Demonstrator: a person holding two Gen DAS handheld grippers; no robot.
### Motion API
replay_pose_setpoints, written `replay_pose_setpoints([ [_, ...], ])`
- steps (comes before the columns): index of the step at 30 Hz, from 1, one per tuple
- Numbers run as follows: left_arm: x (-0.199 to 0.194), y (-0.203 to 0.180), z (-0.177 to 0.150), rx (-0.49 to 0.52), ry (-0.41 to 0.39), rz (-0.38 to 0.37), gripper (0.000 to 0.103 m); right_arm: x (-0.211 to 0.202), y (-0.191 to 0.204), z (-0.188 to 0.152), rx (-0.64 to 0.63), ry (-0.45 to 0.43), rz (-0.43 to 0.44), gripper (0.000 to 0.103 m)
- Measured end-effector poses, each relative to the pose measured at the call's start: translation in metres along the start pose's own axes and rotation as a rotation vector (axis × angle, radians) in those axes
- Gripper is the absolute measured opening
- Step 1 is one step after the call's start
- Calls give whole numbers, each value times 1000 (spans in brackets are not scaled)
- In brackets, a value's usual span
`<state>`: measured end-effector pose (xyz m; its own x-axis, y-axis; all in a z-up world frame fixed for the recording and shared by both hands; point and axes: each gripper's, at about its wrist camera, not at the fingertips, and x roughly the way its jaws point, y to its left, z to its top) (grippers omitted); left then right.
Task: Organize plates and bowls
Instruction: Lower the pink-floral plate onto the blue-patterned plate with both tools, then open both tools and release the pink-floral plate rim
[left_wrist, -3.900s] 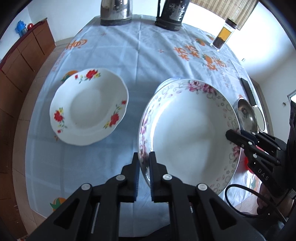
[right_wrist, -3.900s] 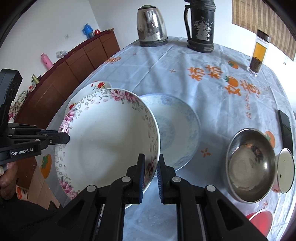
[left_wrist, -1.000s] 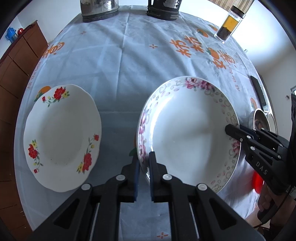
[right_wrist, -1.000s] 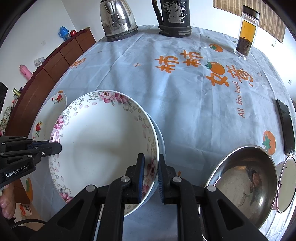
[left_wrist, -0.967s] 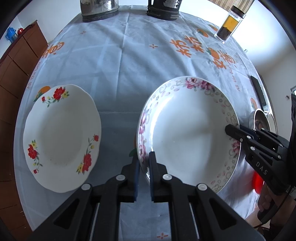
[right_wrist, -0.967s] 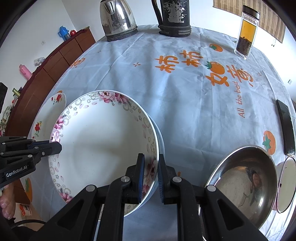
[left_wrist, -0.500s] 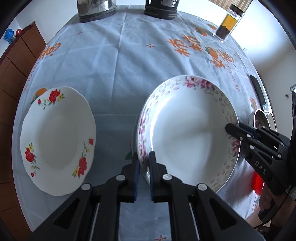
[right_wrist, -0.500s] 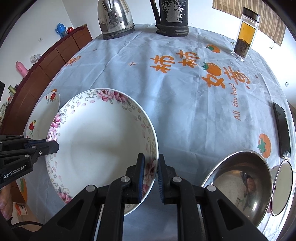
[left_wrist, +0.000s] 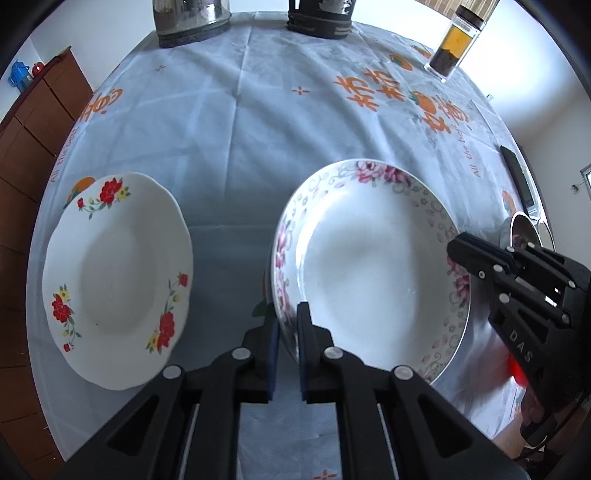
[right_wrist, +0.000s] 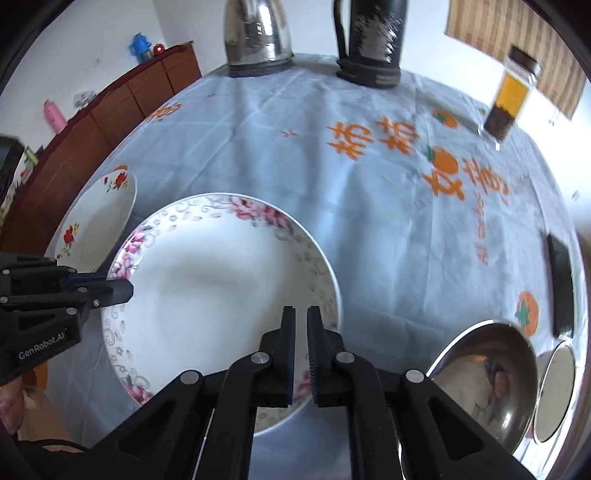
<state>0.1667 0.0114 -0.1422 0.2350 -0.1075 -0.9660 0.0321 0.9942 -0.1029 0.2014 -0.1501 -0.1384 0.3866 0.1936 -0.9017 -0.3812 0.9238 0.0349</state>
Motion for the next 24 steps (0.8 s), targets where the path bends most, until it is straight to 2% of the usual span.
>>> replay_pose_setpoints([
  [7,1,1,-2,-7,-4,-6,6,3,5,0,-7,13,14,7],
  [24,1,-4,-3,15,-29,32,6,1,2,-6,19,-5,21,7],
])
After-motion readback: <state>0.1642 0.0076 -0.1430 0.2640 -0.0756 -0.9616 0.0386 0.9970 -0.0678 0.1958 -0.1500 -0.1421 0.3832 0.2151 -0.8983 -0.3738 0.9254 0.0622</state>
